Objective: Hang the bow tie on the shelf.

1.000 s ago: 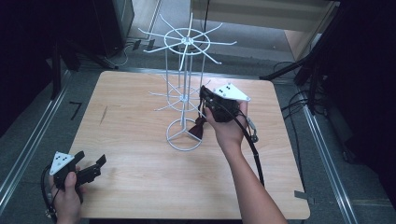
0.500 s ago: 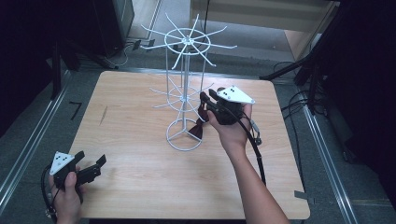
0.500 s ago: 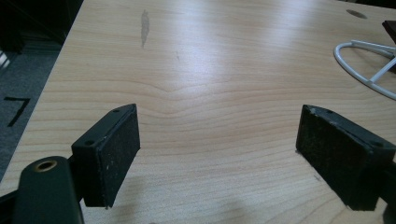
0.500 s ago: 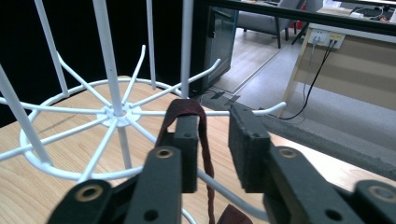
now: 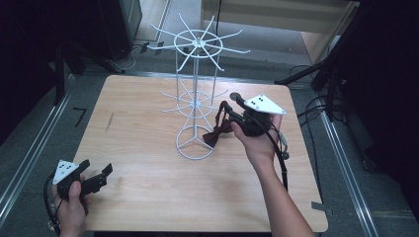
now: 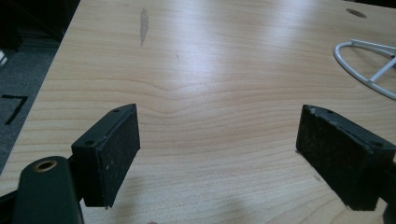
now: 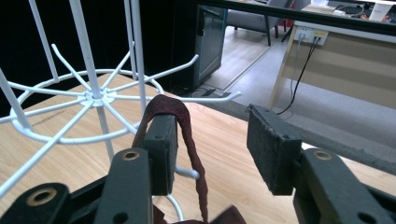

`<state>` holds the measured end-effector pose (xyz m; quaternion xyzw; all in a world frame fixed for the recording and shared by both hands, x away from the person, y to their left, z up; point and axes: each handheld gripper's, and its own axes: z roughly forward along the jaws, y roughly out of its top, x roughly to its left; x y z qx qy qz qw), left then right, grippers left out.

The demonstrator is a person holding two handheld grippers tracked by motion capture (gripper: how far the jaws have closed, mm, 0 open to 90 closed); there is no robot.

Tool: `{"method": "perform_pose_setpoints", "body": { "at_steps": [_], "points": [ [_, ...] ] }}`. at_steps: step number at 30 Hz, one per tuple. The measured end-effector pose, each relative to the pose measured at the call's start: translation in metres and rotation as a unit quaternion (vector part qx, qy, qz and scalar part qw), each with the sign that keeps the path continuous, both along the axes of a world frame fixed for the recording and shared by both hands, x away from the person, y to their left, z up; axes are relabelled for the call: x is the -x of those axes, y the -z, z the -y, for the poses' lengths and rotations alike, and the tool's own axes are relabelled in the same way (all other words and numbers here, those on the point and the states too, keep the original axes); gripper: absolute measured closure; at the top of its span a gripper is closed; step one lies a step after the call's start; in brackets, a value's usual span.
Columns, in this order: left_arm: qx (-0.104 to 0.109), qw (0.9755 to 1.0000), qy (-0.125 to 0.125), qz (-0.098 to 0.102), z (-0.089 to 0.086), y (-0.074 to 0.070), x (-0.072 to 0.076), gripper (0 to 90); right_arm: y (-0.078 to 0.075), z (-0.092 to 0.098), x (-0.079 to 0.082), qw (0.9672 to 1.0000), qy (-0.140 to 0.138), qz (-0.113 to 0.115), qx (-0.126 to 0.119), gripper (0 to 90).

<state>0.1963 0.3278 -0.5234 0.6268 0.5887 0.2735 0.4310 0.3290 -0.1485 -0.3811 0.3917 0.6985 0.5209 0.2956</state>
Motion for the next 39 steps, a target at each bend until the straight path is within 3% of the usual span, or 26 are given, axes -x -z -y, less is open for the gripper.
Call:
{"method": "perform_pose_setpoints", "body": {
  "at_steps": [6, 18, 32, 39],
  "points": [
    [0.001, 1.0, 0.0, -0.001, 0.0, 0.0, 0.0, 14.4, 0.002, 0.011, 0.009, 0.9999, -0.001, -0.001, -0.016, 47.3],
    [-0.001, 1.0, 0.0, -0.002, 0.0, 0.0, 0.0, 14.4, 0.0, 0.03, 0.023, 0.9996, 0.007, 0.002, -0.026, 36.1],
    [-0.003, 1.0, -0.003, 0.0, 0.001, 0.0, 0.0, 14.4, 0.006, 0.062, 0.035, 0.9987, 0.034, 0.003, -0.039, 34.2],
    [0.0, 1.0, -0.004, 0.006, 0.0, 0.0, 0.001, 14.4, 0.018, 0.09, 0.043, 0.997, 0.062, -0.003, -0.045, 34.0]
  ]
}}
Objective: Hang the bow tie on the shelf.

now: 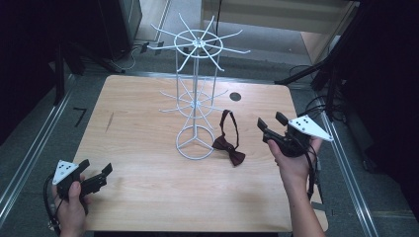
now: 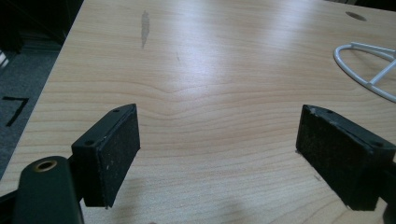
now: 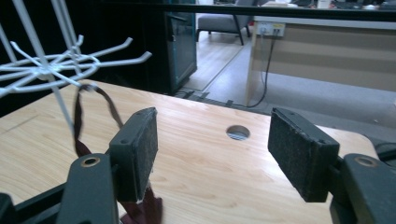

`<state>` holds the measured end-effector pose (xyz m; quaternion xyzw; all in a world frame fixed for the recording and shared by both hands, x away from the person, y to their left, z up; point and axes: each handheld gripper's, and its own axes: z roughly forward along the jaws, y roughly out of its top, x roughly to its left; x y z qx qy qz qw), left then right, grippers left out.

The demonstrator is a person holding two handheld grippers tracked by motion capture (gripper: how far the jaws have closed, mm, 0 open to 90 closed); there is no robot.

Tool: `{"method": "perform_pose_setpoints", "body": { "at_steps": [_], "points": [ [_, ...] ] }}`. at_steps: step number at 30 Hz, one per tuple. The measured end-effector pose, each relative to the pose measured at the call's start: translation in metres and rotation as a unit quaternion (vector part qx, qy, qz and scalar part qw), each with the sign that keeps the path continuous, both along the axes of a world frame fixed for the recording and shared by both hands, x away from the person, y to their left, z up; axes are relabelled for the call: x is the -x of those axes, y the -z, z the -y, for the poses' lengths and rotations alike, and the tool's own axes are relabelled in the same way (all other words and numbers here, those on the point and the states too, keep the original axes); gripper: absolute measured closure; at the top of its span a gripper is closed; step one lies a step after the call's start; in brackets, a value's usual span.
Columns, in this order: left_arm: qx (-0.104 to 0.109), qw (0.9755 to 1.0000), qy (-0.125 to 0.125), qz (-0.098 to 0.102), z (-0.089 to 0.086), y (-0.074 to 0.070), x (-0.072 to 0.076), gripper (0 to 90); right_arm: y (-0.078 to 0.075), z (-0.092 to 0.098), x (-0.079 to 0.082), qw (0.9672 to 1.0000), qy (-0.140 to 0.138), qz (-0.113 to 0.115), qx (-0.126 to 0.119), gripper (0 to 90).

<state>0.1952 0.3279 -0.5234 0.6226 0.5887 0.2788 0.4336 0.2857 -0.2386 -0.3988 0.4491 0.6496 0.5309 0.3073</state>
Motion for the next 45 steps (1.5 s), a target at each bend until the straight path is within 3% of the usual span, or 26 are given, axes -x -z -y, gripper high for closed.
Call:
{"method": "perform_pose_setpoints", "body": {
  "at_steps": [13, 31, 45],
  "points": [
    [0.0, 1.0, 0.0, 0.002, 0.0, 0.0, 0.001, 14.4, 0.027, 0.042, 0.017, 0.9988, 0.044, -0.02, -0.008, 27.9],
    [-0.005, 1.0, 0.0, 0.004, 0.001, 0.0, 0.002, 14.4, 0.072, 0.086, 0.04, 0.9954, 0.081, -0.048, -0.017, 26.1],
    [-0.005, 1.0, -0.001, 0.005, 0.001, 0.0, 0.002, 14.4, 0.103, 0.113, 0.056, 0.9936, 0.088, -0.07, -0.01, 17.4]
  ]
}}
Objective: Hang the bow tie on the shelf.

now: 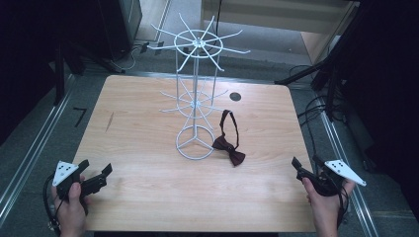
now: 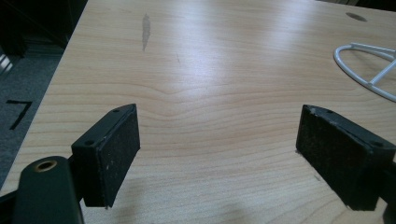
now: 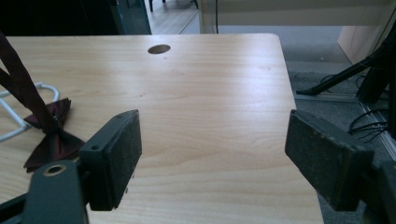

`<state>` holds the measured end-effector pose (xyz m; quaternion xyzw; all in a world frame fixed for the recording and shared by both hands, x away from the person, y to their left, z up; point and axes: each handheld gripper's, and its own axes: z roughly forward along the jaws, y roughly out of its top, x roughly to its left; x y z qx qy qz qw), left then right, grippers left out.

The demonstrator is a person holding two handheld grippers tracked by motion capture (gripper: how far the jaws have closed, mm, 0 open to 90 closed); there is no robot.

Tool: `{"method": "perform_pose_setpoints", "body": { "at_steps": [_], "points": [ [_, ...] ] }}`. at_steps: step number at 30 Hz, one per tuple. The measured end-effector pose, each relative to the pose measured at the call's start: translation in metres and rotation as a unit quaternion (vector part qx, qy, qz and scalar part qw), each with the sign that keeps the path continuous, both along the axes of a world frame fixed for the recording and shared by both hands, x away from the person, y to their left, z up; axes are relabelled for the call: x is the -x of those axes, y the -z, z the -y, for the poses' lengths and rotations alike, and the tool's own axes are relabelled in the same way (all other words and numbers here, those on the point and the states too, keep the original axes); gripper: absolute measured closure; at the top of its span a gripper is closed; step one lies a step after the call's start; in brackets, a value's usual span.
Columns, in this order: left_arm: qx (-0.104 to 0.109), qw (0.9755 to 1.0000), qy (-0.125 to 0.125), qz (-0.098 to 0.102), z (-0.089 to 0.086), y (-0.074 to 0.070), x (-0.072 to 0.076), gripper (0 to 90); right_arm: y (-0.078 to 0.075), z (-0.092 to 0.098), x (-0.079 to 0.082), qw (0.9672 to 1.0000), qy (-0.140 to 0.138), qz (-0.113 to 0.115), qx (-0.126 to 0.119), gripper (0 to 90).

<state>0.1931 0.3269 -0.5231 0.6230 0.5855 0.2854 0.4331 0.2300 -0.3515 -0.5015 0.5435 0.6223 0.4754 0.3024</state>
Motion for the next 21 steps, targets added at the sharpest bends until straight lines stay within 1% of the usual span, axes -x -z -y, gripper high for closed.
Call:
{"method": "perform_pose_setpoints", "body": {
  "at_steps": [4, 5, 8, 10, 12, 13, 15, 16, 17, 18, 19, 20, 21],
  "points": [
    [0.0, 1.0, 0.0, 0.0, 0.0, 0.0, 0.0, 14.4, 0.005, 0.003, 0.003, 1.0, -0.005, -0.005, 0.004, 14.2],
    [0.0, 1.0, 0.0, 0.0, 0.0, 0.0, 0.0, 14.4, 0.009, 0.005, 0.006, 0.9999, -0.003, -0.008, 0.007, 13.5],
    [0.0, 1.0, 0.0, 0.0, 0.0, 0.0, 0.0, 14.4, 0.016, 0.011, 0.009, 0.9999, -0.002, -0.014, 0.003, 12.0],
    [0.0, 1.0, 0.001, -0.002, 0.0, 0.0, 0.0, 14.4, 0.022, 0.015, 0.012, 0.9997, -0.002, -0.022, -0.007, 6.9],
    [0.0, 1.0, 0.002, -0.003, 0.0, 0.0, 0.0, 14.4, 0.03, 0.02, 0.015, 0.9993, 0.0, -0.031, -0.019, 6.1],
    [0.0, 1.0, 0.002, -0.003, 0.0, 0.0, 0.0, 14.4, 0.03, 0.02, 0.015, 0.9993, 0.0, -0.031, -0.019, 6.1],
    [0.0, 1.0, 0.002, -0.002, 0.0, 0.0, 0.0, 14.4, 0.038, 0.025, 0.018, 0.999, 0.017, -0.034, -0.024, 6.2],
    [0.0, 1.0, 0.004, -0.002, 0.001, 0.0, -0.001, 14.4, 0.041, 0.028, 0.02, 0.9988, 0.018, -0.033, -0.031, 6.1],
    [0.001, 1.0, 0.003, -0.001, 0.0, 0.0, 0.0, 14.4, 0.048, 0.03, 0.023, 0.9982, 0.019, -0.03, -0.049, 6.1],
    [0.002, 1.0, 0.003, 0.002, 0.0, 0.0, 0.001, 14.4, 0.049, 0.031, 0.023, 0.9977, 0.024, -0.033, -0.054, 7.1],
    [0.002, 1.0, 0.003, 0.002, 0.0, 0.0, 0.001, 14.3, 0.047, 0.029, 0.024, 0.998, 0.03, -0.03, -0.047, 8.0],
    [0.005, 1.0, 0.003, 0.003, -0.001, 0.0, 0.002, 14.3, 0.047, 0.028, 0.025, 0.9986, 0.025, -0.022, -0.041, 7.2],
    [0.007, 1.0, 0.006, 0.003, -0.002, 0.0, 0.002, 14.3, 0.048, 0.026, 0.026, 0.9991, 0.018, -0.019, -0.035, 6.7]
  ]
}}
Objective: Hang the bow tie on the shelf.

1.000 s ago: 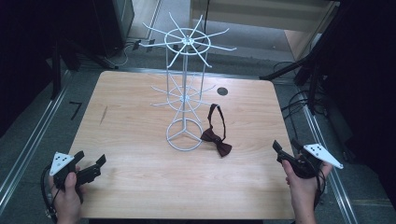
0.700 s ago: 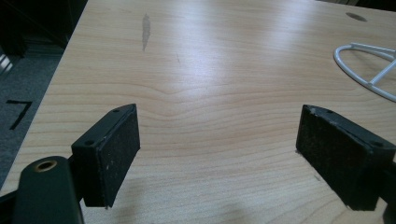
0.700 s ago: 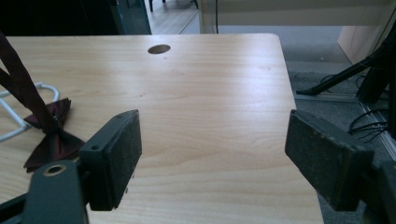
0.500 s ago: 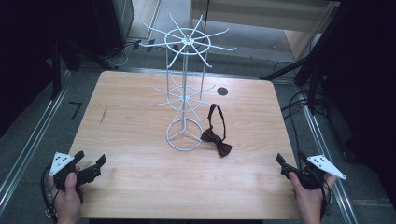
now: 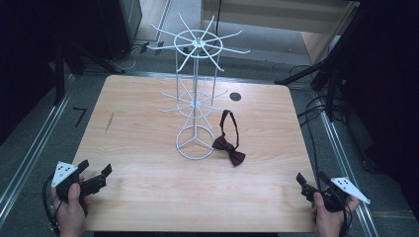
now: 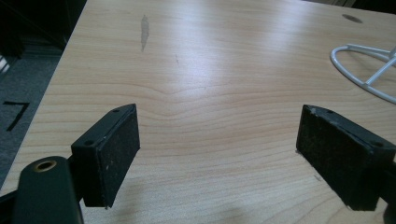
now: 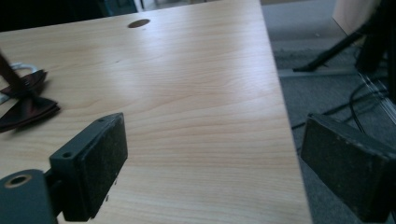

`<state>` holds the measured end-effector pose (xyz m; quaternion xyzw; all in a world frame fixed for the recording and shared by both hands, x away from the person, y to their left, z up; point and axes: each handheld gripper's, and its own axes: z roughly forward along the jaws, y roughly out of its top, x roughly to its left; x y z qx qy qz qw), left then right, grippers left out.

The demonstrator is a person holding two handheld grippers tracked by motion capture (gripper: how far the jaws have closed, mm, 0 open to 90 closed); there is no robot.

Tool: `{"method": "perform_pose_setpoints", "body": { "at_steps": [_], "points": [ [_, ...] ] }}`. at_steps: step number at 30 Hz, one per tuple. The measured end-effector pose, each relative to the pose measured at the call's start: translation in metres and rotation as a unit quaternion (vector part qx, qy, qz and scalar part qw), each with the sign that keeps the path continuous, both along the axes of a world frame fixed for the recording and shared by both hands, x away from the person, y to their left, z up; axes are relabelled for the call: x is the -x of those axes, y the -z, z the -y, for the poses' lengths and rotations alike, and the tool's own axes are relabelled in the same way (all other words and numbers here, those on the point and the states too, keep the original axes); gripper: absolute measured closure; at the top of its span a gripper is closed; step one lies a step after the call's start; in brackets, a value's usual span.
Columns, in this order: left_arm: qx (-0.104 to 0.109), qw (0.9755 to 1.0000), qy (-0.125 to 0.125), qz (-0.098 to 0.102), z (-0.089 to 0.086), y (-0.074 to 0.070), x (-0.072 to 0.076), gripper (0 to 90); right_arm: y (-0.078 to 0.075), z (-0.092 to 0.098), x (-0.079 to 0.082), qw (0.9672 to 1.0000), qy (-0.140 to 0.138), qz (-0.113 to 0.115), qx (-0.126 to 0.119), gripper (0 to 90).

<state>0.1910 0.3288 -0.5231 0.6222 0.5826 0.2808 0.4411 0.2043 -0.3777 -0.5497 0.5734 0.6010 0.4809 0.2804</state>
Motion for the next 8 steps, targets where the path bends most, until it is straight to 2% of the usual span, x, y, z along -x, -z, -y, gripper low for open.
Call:
{"method": "perform_pose_setpoints", "body": {
  "at_steps": [2, 3, 4, 8],
  "points": [
    [0.004, 1.0, 0.0, -0.002, -0.001, 0.0001, -0.0003, 14.3, 0.0006, -0.0042, -0.001, 0.9999, -0.002, -0.004, 0.016, 6.8],
    [0.004, 1.0, 0.0, -0.002, -0.001, 0.0001, -0.0003, 14.2, 0.0006, -0.0042, -0.001, 0.9999, -0.002, -0.004, 0.016, 6.8],
    [0.004, 1.0, -0.001, -0.004, -0.001, 0.0002, -0.0009, 14.2, 0.0006, -0.004, -0.002, 0.9998, -0.012, -0.003, 0.013, 6.8],
    [-0.002, 0.9999, -0.009, -0.007, 0.0005, 0.0001, -0.0016, 14.3, 0.0011, 0.0002, -0.0032, 1.0, -0.006, -0.001, -0.005, 7.8]
  ]
}}
